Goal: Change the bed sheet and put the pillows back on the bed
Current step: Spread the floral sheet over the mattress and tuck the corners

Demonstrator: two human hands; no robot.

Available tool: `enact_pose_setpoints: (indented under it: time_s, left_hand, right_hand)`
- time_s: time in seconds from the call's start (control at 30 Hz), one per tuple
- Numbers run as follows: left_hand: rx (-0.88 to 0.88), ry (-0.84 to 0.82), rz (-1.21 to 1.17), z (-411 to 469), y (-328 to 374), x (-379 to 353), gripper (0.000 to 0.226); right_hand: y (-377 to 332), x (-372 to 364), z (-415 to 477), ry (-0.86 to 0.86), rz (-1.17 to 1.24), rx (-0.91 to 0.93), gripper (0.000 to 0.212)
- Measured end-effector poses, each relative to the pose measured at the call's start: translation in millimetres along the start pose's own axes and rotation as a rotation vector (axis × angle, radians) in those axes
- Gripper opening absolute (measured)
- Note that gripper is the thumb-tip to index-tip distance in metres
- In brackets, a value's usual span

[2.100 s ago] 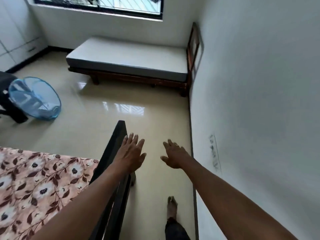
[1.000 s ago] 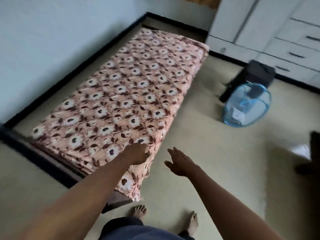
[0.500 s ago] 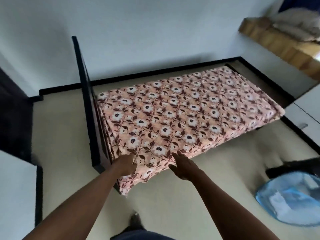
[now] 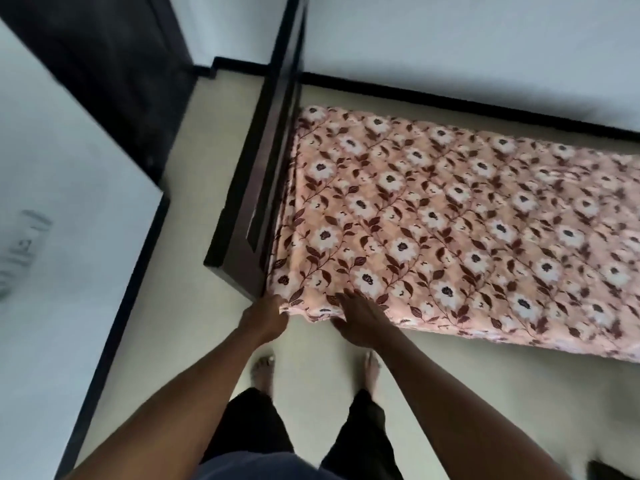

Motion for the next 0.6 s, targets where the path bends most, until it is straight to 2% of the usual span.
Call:
enact_pose_setpoints:
  time_s: [0.17, 0.3, 0.4, 0.5, 0.6]
  left_hand:
    - [0.24, 0.164, -0.084, 53.1, -34.4, -52.7, 0.035]
    - [0.199, 0.177, -0.115, 128.9, -50.1, -104.5, 0.038]
    - [0.143, 0.228, -0.127, 196.6, -65.6, -121.1, 0.049]
    - [0.126, 0.287, 0.011, 251.2, -84.5, -117.2, 0.065]
    - [0.232, 0.23, 0.066, 281.6, -120.7, -121.0, 0.084]
  right_hand:
    - [-17.0, -50.2, 129.7, -0.101, -0.038, 0.178, 0.065]
    - [-1.7, -85.9, 225.7, -0.105, -0.015, 0.19, 0.071]
    - [6.4, -100.1, 281.4, -0.055, 0.03, 0.193, 0.076]
    - [-10.8, -99.3, 323.7, 0.032, -0.002, 0.316, 0.076]
    - [-45.0, -82.1, 357.8, 0.198, -0.076, 0.459, 0.075]
Point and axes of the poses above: each hand's wrist, its own z-axis towards the middle knuckle, its own x-axis out of the back of the hand, y = z × x, the point moved 7 cm from there along z, towards the middle knuckle, and after that the axes turned 14 degrees about -x, right-handed, at the moved point
